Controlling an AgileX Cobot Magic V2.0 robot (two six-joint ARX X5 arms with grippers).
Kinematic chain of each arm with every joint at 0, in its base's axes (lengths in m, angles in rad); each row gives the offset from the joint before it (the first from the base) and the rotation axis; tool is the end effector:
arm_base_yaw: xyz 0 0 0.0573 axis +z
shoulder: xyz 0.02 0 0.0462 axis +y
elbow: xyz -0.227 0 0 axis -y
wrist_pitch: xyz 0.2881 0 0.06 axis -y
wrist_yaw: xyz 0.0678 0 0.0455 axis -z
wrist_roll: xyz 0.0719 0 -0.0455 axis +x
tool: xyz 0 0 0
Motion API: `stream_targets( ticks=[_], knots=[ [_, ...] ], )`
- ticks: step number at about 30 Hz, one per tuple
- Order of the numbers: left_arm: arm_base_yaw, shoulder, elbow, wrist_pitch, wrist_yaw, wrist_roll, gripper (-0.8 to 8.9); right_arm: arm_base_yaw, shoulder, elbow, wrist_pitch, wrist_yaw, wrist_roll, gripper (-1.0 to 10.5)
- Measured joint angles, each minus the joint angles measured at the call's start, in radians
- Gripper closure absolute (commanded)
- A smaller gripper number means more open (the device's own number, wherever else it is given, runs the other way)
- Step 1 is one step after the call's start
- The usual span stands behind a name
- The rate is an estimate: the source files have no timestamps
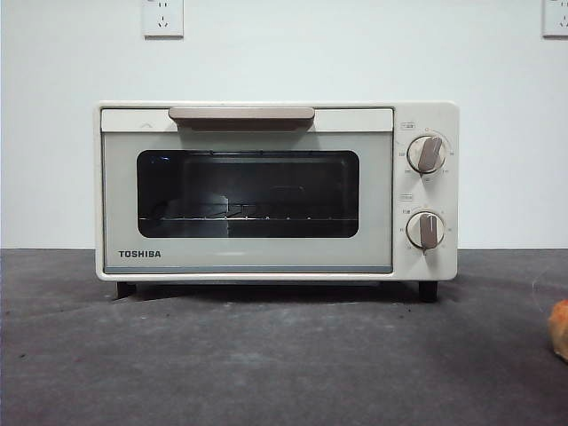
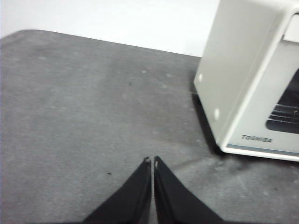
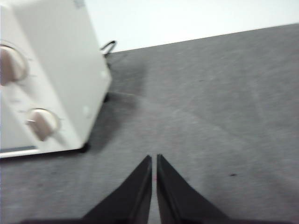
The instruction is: The left arm flap open the oven, the right arm pick bread and place it into oven, the left arm flap close the oven
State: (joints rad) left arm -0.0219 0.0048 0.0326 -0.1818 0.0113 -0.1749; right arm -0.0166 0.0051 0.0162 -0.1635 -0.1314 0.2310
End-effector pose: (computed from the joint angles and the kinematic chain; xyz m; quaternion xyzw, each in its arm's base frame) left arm 0.2173 -0.0056 0.1511 -0.0867 0.0781 -0.0098 0.9931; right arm 0.2180 0.0058 0.1467 0.1203 0.0820 0.0481 0.9882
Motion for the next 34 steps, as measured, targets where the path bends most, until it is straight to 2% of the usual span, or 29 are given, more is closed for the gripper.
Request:
stream_targets(
  ticks=[5, 13, 17, 20, 26, 29, 34],
  knots=[
    [-0.006, 0.006, 0.031, -0.019, 0.011, -0.062, 7.98, 0.002, 0.0, 0.036, -0.026, -0.008, 0.064, 9.4],
    [-0.018, 0.13, 0.254, -0.018, 0.015, -0.177, 7.98, 0.002, 0.066, 0.267, -0.11, -0.035, 0.122, 9.4],
    [-0.021, 0.233, 0.377, -0.063, 0.055, -0.187, 7.98, 0.002, 0.144, 0.387, -0.182, -0.105, 0.135, 9.4],
    [-0.021, 0.315, 0.48, -0.098, 0.125, -0.182, 7.98, 0.002, 0.216, 0.494, -0.23, -0.166, 0.137, 9.4],
    [-0.051, 0.468, 0.637, -0.141, 0.263, -0.163, 7.98, 0.005, 0.346, 0.657, -0.29, -0.279, 0.111, 9.4],
    [-0.084, 0.54, 0.703, -0.167, 0.33, -0.148, 7.98, 0.037, 0.401, 0.725, -0.334, -0.314, 0.082, 9.4],
    [-0.161, 0.639, 0.827, -0.258, 0.43, -0.1, 7.98, 0.11, 0.466, 0.814, -0.435, -0.37, -0.011, 9.4]
  ],
)
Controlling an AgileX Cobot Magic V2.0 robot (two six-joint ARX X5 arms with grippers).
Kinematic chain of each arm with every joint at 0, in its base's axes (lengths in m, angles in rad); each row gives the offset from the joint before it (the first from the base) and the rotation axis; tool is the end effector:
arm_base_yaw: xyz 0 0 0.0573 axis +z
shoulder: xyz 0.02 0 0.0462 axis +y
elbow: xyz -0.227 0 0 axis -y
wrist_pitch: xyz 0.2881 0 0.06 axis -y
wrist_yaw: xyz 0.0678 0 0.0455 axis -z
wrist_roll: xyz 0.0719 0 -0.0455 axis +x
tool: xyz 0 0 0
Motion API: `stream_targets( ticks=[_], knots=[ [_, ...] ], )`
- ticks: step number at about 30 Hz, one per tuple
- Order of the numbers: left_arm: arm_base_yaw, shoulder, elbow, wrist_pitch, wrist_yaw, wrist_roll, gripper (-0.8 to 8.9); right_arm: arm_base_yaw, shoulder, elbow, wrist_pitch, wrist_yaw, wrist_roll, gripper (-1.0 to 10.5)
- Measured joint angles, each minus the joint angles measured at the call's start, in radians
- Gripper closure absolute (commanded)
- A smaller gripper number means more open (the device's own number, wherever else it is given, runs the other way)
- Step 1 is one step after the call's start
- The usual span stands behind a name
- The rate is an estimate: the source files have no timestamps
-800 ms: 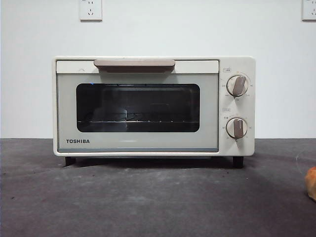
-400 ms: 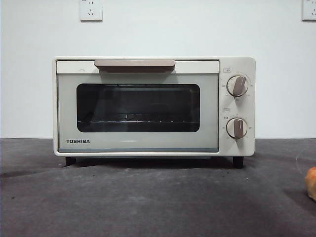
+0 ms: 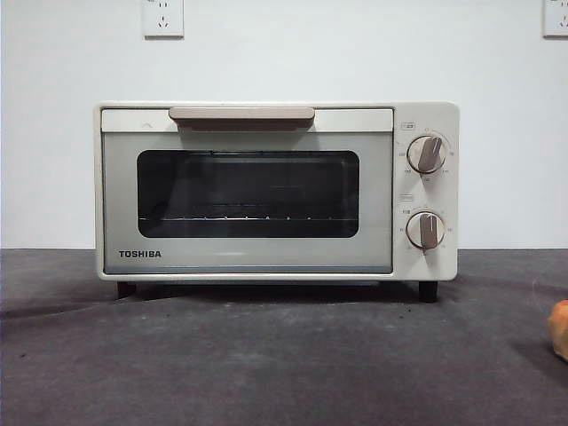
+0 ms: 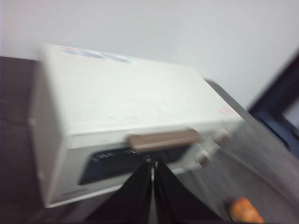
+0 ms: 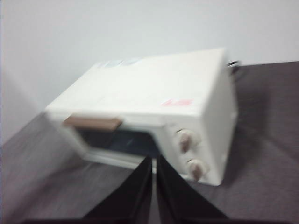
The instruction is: The left arm flap open the oven, the right arm pick bread and place it into oven, the left arm flap close the oven
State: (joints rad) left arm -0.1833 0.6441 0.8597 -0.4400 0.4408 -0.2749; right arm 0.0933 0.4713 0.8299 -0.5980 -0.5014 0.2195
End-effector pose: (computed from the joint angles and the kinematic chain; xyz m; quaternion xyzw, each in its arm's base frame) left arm 0.2270 -0.0733 0.3305 -0.1438 0.1518 -0.2870 0.9348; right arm 0.1895 0.0524 0.3328 0.1280 0.1481 0.2763 0.9409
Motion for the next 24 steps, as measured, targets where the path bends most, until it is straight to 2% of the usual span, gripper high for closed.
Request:
stream_targets(
  ticks=[3, 7, 11, 17, 20, 23, 24],
  knots=[
    [-0.048, 0.038, 0.075, -0.067, 0.023, 0.053, 7.98, 0.031, 0.031, 0.04, -0.051, -0.06, -0.066, 9.4],
    [-0.101, 0.056, 0.139, -0.118, 0.08, 0.142, 7.98, 0.047, 0.053, 0.06, -0.066, -0.121, -0.101, 9.4],
    [-0.133, 0.049, 0.143, -0.122, 0.113, 0.207, 7.95, 0.047, 0.053, 0.06, -0.071, -0.125, -0.112, 9.4],
    [-0.142, 0.049, 0.144, -0.13, 0.114, 0.231, 7.79, 0.047, 0.053, 0.06, -0.071, -0.125, -0.113, 9.3],
    [-0.142, 0.053, 0.143, -0.13, 0.114, 0.232, 6.84, 0.047, 0.053, 0.06, -0.071, -0.125, -0.112, 9.2],
    [-0.142, 0.056, 0.143, -0.13, 0.114, 0.232, 4.79, 0.047, 0.053, 0.06, -0.071, -0.124, -0.108, 7.6],
    [-0.142, 0.058, 0.143, -0.13, 0.114, 0.232, 4.02, 0.047, 0.053, 0.06, -0.071, -0.122, -0.107, 6.8]
  ],
)
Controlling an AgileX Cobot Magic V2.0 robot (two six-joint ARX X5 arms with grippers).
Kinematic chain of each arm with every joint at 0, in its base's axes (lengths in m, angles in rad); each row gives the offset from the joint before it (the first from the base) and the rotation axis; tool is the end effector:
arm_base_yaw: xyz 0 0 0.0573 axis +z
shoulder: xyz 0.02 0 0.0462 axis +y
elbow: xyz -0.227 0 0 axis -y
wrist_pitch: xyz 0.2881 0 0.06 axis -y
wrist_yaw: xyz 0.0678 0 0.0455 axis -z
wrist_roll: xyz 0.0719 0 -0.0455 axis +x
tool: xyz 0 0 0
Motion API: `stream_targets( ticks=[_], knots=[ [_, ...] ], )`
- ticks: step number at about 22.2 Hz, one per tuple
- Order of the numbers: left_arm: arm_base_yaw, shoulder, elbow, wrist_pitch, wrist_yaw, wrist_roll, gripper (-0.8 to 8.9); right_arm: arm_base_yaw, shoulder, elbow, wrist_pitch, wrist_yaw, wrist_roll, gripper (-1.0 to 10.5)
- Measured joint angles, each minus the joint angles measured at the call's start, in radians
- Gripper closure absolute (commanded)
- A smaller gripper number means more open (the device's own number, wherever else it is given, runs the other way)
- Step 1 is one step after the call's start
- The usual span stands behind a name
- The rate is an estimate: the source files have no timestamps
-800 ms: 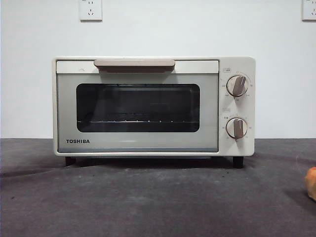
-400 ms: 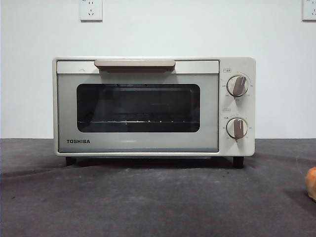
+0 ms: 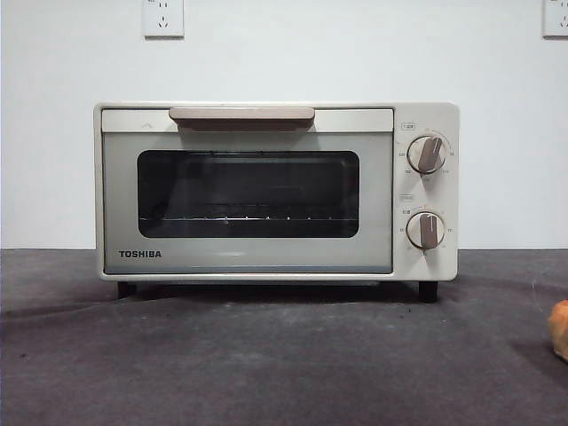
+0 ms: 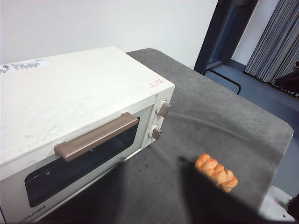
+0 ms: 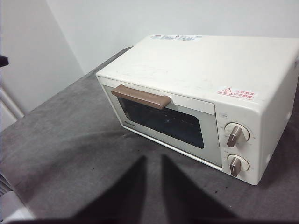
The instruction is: The left arm flap open the oven, the right arm pick bread and place it into oven, the left arm flap close the oven
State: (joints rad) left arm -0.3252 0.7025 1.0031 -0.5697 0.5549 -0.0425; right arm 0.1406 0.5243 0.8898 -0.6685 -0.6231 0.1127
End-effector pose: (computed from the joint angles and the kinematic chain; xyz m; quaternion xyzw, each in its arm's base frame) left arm 0.2044 -0.1089 0.3585 -0.0344 0.1422 -0.4192 0.8960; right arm 0.1838 0.0684 0.3385 0.0877 0.1671 0.3595 0.9139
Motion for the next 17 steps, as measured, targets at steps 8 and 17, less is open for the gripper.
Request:
stream_targets(
  ticks=[8, 17],
  knots=[
    [-0.003, 0.006, 0.0, 0.0, 0.0, 0.001, 3.04, 0.0, 0.0, 0.0, 0.0, 0.026, 0.012, 4.3],
    [-0.005, 0.006, 0.0, 0.0, 0.0, 0.0, 3.13, 0.0, 0.002, 0.0, -0.031, 0.027, 0.024, 4.3]
  ],
)
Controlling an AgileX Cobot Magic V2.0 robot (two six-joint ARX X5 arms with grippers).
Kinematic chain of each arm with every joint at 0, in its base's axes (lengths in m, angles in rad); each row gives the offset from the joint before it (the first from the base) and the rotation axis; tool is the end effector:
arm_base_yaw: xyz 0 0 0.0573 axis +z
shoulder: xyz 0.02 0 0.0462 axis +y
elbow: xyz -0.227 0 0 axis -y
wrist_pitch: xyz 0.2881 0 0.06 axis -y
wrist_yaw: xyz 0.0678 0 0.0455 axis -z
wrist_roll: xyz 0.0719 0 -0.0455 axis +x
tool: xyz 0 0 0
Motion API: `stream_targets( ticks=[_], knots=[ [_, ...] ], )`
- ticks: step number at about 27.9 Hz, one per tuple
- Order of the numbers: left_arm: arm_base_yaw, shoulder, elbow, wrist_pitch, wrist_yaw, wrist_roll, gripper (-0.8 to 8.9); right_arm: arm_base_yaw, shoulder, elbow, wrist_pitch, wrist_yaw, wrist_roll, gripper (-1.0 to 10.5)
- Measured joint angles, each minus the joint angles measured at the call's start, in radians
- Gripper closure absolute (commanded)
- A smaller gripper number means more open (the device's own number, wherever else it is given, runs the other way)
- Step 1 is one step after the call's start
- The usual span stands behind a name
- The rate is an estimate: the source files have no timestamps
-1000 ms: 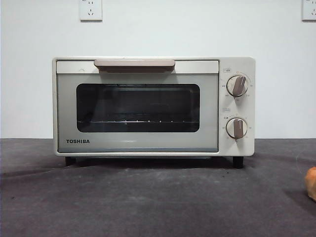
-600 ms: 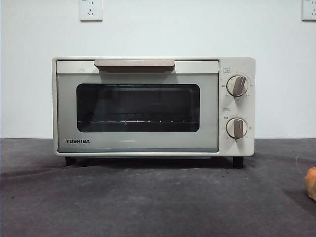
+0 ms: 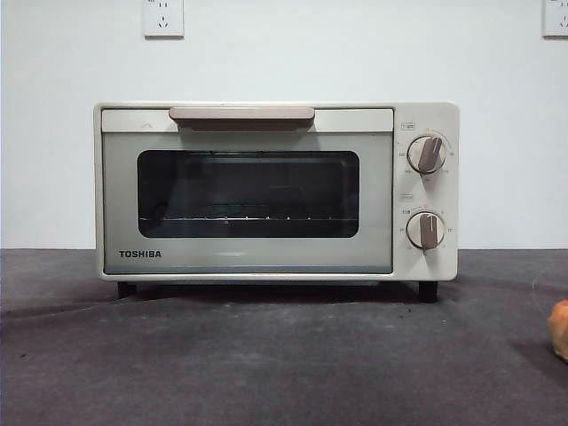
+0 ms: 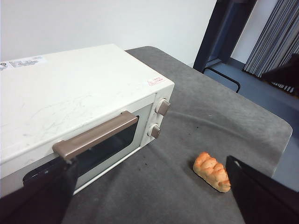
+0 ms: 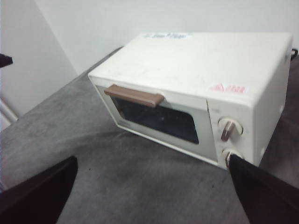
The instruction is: The left arm flap open the oven, the right arm pick bread and place it into oven, the left arm flap close the oven
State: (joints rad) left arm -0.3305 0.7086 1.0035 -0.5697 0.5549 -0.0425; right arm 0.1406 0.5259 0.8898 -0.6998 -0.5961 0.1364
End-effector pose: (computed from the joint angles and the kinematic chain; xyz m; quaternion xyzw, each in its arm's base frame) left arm 0.2052 -0.1105 0.3574 -0.0344 0.1451 -0.4214 0.8946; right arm 0.1842 0.0668 0.3341 0.1003 0.1867 0.3431 0.9151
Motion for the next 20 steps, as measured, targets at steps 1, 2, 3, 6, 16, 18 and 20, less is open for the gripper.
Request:
stream_targets(
  ticks=[1, 2, 3, 6, 16, 18, 20],
  knots=[
    [0.0, 0.0, 0.0, 0.0, 0.0, 0.0, 3.13, 0.0, 0.003, 0.0, -0.021, 0.012, 0.002, 4.3],
    [0.0, 0.0, 0.0, 0.0, 0.0, 0.0, 3.13, 0.0, 0.01, 0.001, -0.049, 0.032, 0.002, 4.3],
    [0.0, 0.0, 0.0, 0.0, 0.0, 0.0, 3.13, 0.0, 0.018, 0.002, -0.077, 0.055, 0.003, 4.3],
    [0.0, 0.0, 0.0, 0.0, 0.0, 0.0, 3.13, 0.0, 0.059, 0.002, -0.17, 0.134, 0.003, 4.3],
    [-0.013, 0.0, 0.0, 0.0, 0.0, -0.001, 3.13, 0.023, 0.312, 0.002, -0.32, 0.261, 0.004, 4.3],
    [-0.013, 0.0, 0.0, 0.0, 0.0, 0.0, 3.13, 0.032, 0.359, 0.002, -0.32, 0.286, 0.004, 4.3],
    [-0.013, 0.0, 0.0, 0.0, 0.0, 0.0, 3.13, 0.045, 0.408, 0.002, -0.321, 0.314, 0.005, 4.3]
  ],
)
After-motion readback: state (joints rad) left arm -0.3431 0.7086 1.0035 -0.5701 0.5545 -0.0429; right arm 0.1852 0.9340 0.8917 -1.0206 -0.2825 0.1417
